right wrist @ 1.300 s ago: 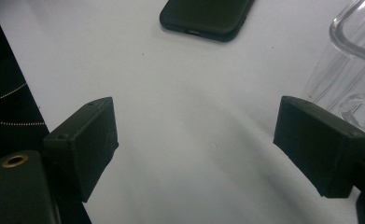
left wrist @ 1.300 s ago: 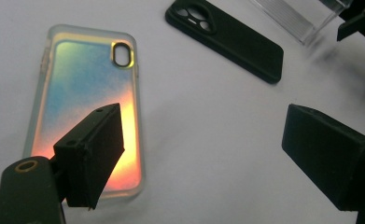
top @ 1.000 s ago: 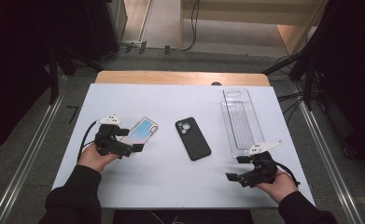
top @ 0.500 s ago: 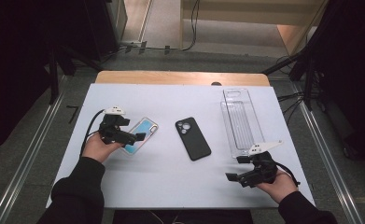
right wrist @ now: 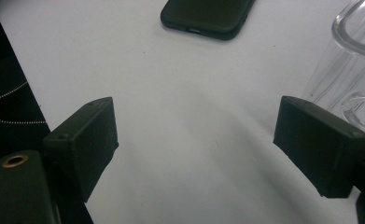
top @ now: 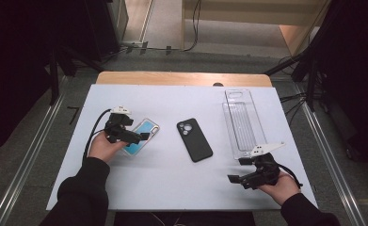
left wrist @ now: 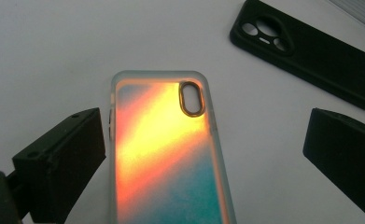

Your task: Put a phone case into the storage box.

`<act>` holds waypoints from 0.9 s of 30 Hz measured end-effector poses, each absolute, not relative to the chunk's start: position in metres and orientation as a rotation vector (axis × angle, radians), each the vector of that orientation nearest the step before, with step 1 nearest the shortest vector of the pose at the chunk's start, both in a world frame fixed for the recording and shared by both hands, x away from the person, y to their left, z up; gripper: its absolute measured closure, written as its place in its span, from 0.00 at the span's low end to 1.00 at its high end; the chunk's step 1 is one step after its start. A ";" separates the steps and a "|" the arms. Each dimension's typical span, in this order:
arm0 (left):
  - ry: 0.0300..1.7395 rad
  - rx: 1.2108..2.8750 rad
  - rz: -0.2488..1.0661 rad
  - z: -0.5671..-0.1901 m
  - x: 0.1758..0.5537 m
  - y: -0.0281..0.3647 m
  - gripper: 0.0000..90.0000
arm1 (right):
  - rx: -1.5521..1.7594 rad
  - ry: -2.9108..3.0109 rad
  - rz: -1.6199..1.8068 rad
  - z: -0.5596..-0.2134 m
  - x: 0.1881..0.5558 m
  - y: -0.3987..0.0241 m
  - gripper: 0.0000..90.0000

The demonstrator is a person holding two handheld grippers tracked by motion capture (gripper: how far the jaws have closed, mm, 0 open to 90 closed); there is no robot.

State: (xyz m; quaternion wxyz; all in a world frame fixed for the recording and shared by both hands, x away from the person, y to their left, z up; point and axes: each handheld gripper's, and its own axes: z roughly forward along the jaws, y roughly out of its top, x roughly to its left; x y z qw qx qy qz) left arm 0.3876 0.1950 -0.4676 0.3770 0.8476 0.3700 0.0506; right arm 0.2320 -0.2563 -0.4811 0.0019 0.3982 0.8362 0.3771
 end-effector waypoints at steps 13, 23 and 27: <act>0.955 2.207 0.157 -0.488 0.389 0.195 0.00 | 1.246 2.629 1.183 -0.481 0.231 -0.256 0.13; 0.938 2.237 0.176 -0.501 0.388 0.193 0.00 | 1.244 2.631 1.177 -0.481 0.232 -0.256 0.13; 0.900 2.254 0.242 -0.504 0.384 0.191 0.00 | 1.242 2.633 1.174 -0.481 0.232 -0.256 0.13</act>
